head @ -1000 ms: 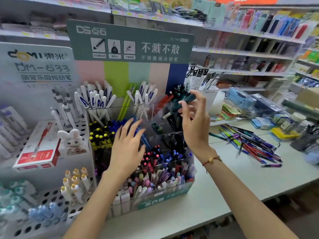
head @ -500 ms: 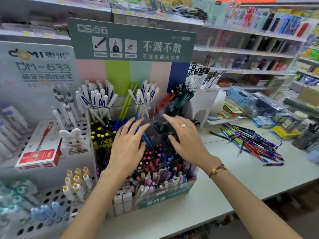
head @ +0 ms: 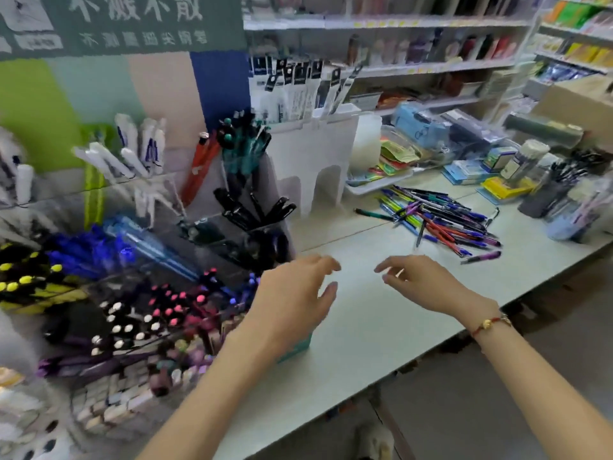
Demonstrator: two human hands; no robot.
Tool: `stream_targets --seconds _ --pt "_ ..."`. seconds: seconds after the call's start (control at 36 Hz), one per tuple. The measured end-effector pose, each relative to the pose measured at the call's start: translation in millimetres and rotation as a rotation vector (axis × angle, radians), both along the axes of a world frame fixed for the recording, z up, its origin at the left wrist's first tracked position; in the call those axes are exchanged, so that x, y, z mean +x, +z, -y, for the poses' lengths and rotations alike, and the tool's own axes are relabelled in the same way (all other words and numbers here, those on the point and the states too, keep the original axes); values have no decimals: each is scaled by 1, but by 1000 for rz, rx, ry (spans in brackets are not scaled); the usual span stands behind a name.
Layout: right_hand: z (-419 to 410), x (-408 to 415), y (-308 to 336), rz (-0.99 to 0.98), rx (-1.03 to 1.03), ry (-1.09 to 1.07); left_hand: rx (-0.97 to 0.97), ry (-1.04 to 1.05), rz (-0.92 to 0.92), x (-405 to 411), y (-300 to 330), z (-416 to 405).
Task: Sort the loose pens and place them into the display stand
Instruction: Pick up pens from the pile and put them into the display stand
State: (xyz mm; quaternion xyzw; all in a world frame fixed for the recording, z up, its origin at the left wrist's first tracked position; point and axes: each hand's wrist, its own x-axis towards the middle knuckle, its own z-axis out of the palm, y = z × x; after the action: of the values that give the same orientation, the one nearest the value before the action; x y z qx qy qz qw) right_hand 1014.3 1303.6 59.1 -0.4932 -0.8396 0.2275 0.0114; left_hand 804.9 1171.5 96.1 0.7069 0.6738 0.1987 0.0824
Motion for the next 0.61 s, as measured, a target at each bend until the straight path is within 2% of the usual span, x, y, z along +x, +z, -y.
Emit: stream_targets --seconds 0.11,0.22,0.33,0.44,0.56,0.61 --pt "-46 68 -43 28 -76 -116 -203 -92 -43 43 -19 -59" --pt "-90 129 -76 41 -109 -222 -284 -79 -27 88 -45 -129" --pt "-135 166 -104 102 27 -243 -355 3 18 117 -89 -198" --pt "-178 184 -132 160 185 -257 -362 74 62 125 -135 -255" --pt "-205 192 -164 102 203 -326 -296 98 13 115 -171 -313" --pt "-214 188 -179 70 215 -319 -283 117 -74 107 -183 -339"
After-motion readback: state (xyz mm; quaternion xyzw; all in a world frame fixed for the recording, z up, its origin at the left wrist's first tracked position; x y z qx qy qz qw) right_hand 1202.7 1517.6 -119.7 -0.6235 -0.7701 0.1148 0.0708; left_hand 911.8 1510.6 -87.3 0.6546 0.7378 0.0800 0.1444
